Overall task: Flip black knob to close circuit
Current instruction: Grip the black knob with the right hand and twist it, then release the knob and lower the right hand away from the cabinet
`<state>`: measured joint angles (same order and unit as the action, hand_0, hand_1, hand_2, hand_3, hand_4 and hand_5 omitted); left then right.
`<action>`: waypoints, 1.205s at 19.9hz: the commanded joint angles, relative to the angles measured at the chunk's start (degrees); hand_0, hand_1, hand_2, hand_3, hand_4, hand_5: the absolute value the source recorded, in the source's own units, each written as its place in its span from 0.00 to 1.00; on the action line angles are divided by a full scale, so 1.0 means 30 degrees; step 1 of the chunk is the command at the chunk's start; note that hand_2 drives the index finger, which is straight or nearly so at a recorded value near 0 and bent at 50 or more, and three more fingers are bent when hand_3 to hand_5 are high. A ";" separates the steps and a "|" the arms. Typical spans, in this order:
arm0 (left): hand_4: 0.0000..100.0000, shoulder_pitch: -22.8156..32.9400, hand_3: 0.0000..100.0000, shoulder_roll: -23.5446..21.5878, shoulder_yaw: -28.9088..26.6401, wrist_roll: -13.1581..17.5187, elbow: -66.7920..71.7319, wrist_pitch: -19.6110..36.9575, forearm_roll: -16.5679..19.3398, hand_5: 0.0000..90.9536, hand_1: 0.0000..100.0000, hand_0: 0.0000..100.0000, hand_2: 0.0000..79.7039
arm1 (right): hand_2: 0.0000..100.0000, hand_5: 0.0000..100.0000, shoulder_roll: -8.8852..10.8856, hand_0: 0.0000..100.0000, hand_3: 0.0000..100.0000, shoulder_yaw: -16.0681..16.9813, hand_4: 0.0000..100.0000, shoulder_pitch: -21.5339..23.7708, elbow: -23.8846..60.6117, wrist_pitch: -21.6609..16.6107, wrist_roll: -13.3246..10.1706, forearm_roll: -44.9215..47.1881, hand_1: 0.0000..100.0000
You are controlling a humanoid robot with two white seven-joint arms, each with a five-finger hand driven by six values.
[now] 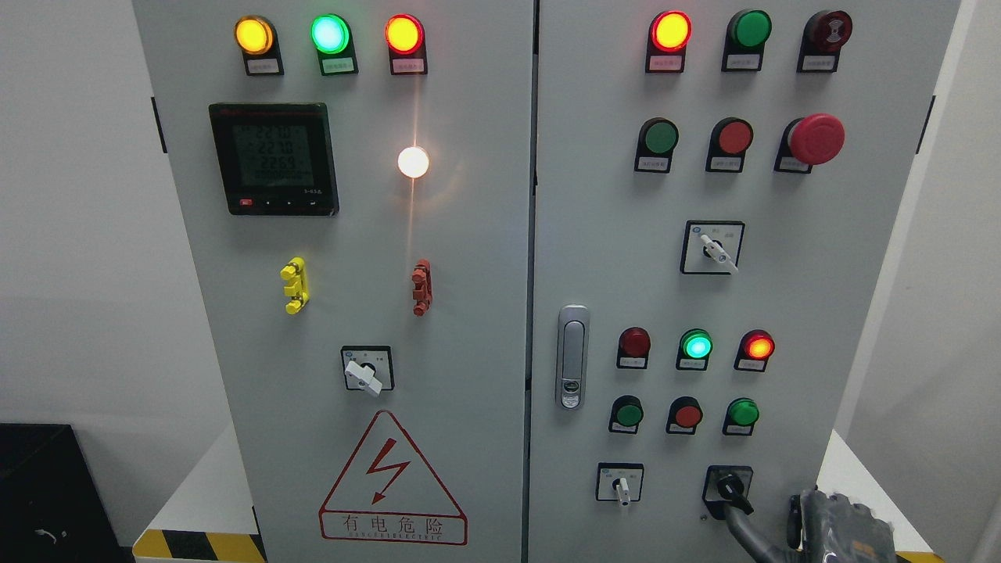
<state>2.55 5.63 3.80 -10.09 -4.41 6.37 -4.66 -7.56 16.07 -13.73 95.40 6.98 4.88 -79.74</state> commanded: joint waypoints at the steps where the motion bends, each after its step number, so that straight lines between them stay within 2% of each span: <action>1: 0.00 0.0000 0.00 0.0000 -0.0005 0.0023 0.0004 0.0014 0.0000 0.00 0.56 0.12 0.00 | 0.93 0.99 -0.0027 0.00 1.00 0.0210 1.00 -0.0051 0.0105 0.0018 -0.0132 0.0065 0.00; 14: 0.00 0.0000 0.00 0.0000 0.0024 0.0023 0.0004 0.0014 0.0000 0.00 0.56 0.12 0.00 | 0.92 0.99 -0.0027 0.00 1.00 -0.0141 1.00 0.0007 0.0456 -0.0041 -0.0103 0.0124 0.00; 24: 0.00 0.0000 0.00 0.0000 -0.0005 0.0023 0.0004 0.0014 0.0000 0.00 0.56 0.12 0.00 | 0.92 0.99 -0.0057 0.00 1.00 -0.1751 1.00 0.0505 0.0397 -0.0011 -0.0396 0.0124 0.00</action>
<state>2.55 5.62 3.79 -10.07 -4.41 6.37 -4.66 -7.66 14.24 -13.01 96.48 7.28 4.01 -79.31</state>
